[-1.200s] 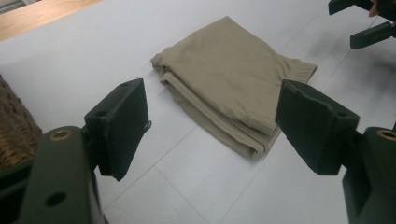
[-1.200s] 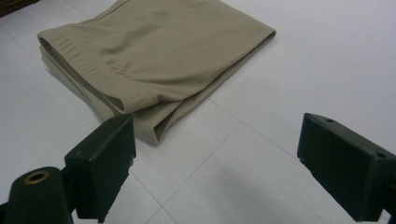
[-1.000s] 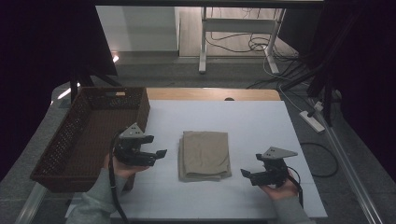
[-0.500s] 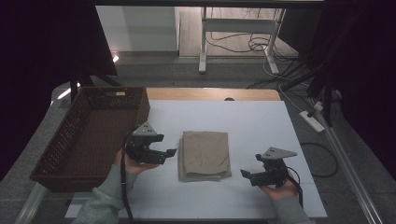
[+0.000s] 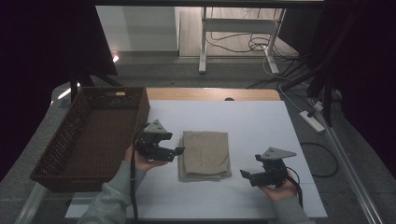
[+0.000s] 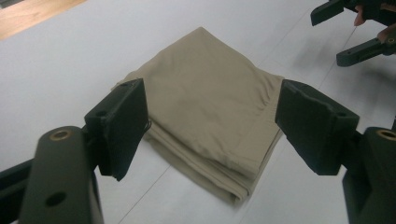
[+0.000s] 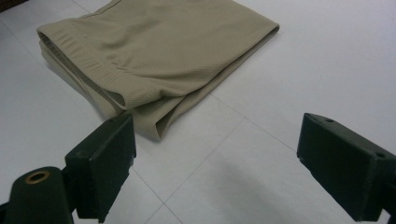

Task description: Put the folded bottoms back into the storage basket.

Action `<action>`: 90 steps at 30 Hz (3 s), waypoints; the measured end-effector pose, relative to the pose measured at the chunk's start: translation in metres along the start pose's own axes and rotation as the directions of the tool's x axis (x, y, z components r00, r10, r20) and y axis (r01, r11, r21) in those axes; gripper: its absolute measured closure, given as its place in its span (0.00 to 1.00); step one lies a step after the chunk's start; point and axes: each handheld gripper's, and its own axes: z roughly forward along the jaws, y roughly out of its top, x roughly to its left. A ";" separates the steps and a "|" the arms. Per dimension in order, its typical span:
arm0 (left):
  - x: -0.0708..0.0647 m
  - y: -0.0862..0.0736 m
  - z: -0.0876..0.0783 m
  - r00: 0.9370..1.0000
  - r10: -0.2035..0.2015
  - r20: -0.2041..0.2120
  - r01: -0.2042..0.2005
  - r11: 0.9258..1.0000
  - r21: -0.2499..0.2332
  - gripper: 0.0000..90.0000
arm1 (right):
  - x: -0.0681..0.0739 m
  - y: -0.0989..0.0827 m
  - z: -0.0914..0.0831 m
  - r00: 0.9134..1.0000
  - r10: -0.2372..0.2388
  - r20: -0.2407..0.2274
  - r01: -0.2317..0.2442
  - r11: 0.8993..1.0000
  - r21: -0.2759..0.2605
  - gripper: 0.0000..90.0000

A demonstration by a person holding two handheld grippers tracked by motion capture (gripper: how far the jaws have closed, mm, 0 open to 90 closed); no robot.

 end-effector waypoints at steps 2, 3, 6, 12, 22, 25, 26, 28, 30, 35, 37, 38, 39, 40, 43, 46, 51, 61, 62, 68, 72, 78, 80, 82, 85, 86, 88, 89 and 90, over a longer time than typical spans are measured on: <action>0.000 0.001 0.002 1.000 0.002 0.003 -0.002 1.000 0.002 0.28 | 0.000 0.000 0.000 1.000 0.000 0.000 0.000 1.000 0.000 0.13; 0.000 0.002 0.003 1.000 0.002 0.003 -0.002 1.000 0.005 0.28 | 0.000 0.000 0.000 1.000 0.001 0.000 -0.001 1.000 0.001 0.13; 0.000 0.004 0.009 1.000 -0.001 0.008 0.001 1.000 0.013 0.28 | 0.000 0.000 0.000 1.000 0.001 -0.001 -0.001 1.000 0.001 0.13; 0.001 0.006 0.021 1.000 -0.005 0.016 0.004 1.000 0.026 0.28 | 0.000 0.000 0.000 1.000 -0.002 -0.001 0.002 1.000 0.002 0.13; 0.007 0.009 0.043 1.000 -0.026 0.017 0.025 0.999 0.047 0.28 | 0.001 0.000 0.000 1.000 -0.002 -0.004 0.002 1.000 0.002 0.13; 0.011 0.009 0.049 0.999 -0.037 0.012 0.037 0.998 0.051 0.28 | 0.000 0.000 0.001 1.000 -0.002 -0.003 0.002 1.000 0.002 0.13; 0.012 0.009 0.052 0.999 -0.040 0.009 0.039 0.998 0.053 0.28 | 0.000 0.000 0.001 1.000 -0.002 -0.003 0.002 1.000 0.003 0.13; 0.014 0.009 0.056 0.999 -0.042 0.007 0.041 0.998 0.055 0.28 | 0.000 0.000 0.001 1.000 -0.001 -0.004 0.001 1.000 0.005 0.13; 0.016 0.009 0.061 0.999 -0.044 0.003 0.044 0.998 0.053 0.28 | 0.001 0.000 0.001 1.000 -0.001 -0.004 0.001 1.000 0.006 0.13; 0.020 0.009 0.070 0.999 -0.048 -0.003 0.049 0.997 0.059 0.28 | 0.000 -0.001 0.001 1.000 -0.003 -0.005 0.003 1.000 0.008 0.13; 0.023 0.009 0.075 0.999 -0.049 -0.003 0.049 0.997 0.067 0.28 | 0.000 -0.001 0.001 1.000 -0.004 -0.004 0.004 1.000 0.006 0.13; 0.025 0.009 0.077 0.999 -0.051 -0.005 0.052 0.996 0.068 0.28 | 0.001 -0.001 0.001 1.000 -0.004 -0.004 0.004 1.000 0.006 0.13; 0.026 0.009 0.079 0.999 -0.054 -0.004 0.054 0.996 0.068 0.28 | 0.001 -0.001 0.001 1.000 -0.005 -0.005 0.005 1.000 0.006 0.13; 0.027 0.009 0.081 0.998 -0.061 -0.003 0.061 0.996 0.066 0.28 | 0.001 -0.001 0.001 1.000 -0.005 -0.005 0.005 1.000 0.006 0.13; 0.031 0.008 0.084 0.998 -0.064 -0.006 0.064 0.995 0.070 0.28 | 0.001 -0.001 0.001 1.000 -0.004 -0.006 0.004 1.000 0.008 0.13; 0.035 0.007 0.088 0.997 -0.070 -0.013 0.071 0.995 0.075 0.28 | 0.001 -0.001 0.002 1.000 -0.003 -0.009 0.003 1.000 0.012 0.13; 0.041 0.003 0.096 0.996 -0.085 -0.025 0.086 0.992 0.093 0.28 | 0.001 -0.001 0.002 1.000 -0.005 -0.011 0.005 1.000 0.012 0.13; 0.048 0.001 0.112 0.997 -0.075 -0.031 0.078 0.989 0.122 0.28 | 0.001 -0.001 0.001 1.000 -0.006 -0.011 0.006 1.000 0.011 0.13; 0.049 0.001 0.113 0.997 -0.074 -0.034 0.077 0.989 0.124 0.27 | 0.002 -0.001 0.001 1.000 -0.006 -0.010 0.006 1.000 0.009 0.14; 0.054 -0.001 0.120 0.996 -0.075 -0.048 0.081 0.988 0.134 0.27 | 0.002 -0.002 0.001 1.000 -0.005 -0.009 0.005 1.000 0.011 0.14; 0.057 -0.003 0.124 0.994 -0.090 -0.060 0.097 0.986 0.136 0.27 | 0.002 -0.002 0.001 1.000 -0.005 -0.009 0.005 1.000 0.013 0.14; 0.059 -0.005 0.131 0.993 -0.095 -0.063 0.104 0.982 0.155 0.25 | 0.002 -0.002 0.001 1.000 -0.005 -0.009 0.005 1.000 0.010 0.14; 0.059 -0.005 0.134 0.993 -0.098 -0.065 0.107 0.981 0.163 0.24 | 0.002 -0.002 0.000 1.000 -0.004 -0.007 0.004 1.000 0.009 0.14; 0.059 -0.005 0.135 0.993 -0.096 -0.067 0.106 0.980 0.170 0.23 | 0.002 -0.001 0.000 1.000 -0.003 -0.008 0.003 1.000 0.006 0.14; 0.060 -0.005 0.138 0.992 -0.101 -0.070 0.111 0.979 0.171 0.23 | 0.002 -0.002 -0.001 1.000 -0.002 -0.007 0.002 1.000 0.004 0.14; 0.061 -0.005 0.138 0.992 -0.107 -0.071 0.118 0.979 0.169 0.23 | 0.002 -0.002 -0.001 1.000 -0.002 -0.007 0.002 1.000 0.004 0.14; 0.064 -0.005 0.140 0.990 -0.122 -0.073 0.133 0.977 0.168 0.22 | 0.003 -0.002 0.000 1.000 -0.002 -0.009 0.002 1.000 0.005 0.14; 0.065 -0.004 0.142 0.989 -0.128 -0.072 0.139 0.976 0.167 0.22 | 0.003 -0.002 0.000 1.000 -0.003 -0.010 0.003 1.000 0.005 0.14; 0.065 -0.003 0.143 0.989 -0.127 -0.074 0.138 0.976 0.169 0.21 | 0.003 -0.002 0.000 1.000 -0.006 -0.009 0.006 1.000 0.010 0.14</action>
